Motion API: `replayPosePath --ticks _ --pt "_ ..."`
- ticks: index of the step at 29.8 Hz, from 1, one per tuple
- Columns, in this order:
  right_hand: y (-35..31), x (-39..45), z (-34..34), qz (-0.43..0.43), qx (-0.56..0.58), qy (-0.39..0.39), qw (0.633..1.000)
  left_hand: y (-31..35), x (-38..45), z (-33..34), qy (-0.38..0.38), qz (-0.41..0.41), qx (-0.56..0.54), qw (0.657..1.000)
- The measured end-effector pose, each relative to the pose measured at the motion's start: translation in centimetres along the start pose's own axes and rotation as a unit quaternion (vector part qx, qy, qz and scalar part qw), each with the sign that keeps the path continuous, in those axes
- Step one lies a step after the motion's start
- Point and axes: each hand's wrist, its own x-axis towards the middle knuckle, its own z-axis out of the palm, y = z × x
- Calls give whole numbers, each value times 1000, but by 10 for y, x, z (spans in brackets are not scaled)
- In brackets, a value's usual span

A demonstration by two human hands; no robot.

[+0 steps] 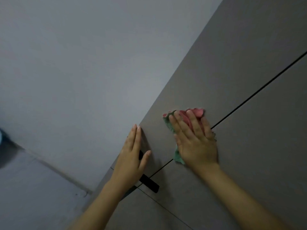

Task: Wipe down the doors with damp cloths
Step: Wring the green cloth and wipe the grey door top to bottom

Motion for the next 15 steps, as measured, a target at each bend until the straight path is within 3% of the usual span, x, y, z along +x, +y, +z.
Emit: replayPosePath --ticks 4,10,15 --pt "-28 45 16 33 34 35 998 -20 -15 10 -9 -64 14 998" --pt "-45 -22 25 -135 -16 -78 988 -32 -26 17 -10 -110 -50 993" --pt "-39 -42 21 -149 -42 -94 984 -36 -28 16 -31 -126 -72 989"
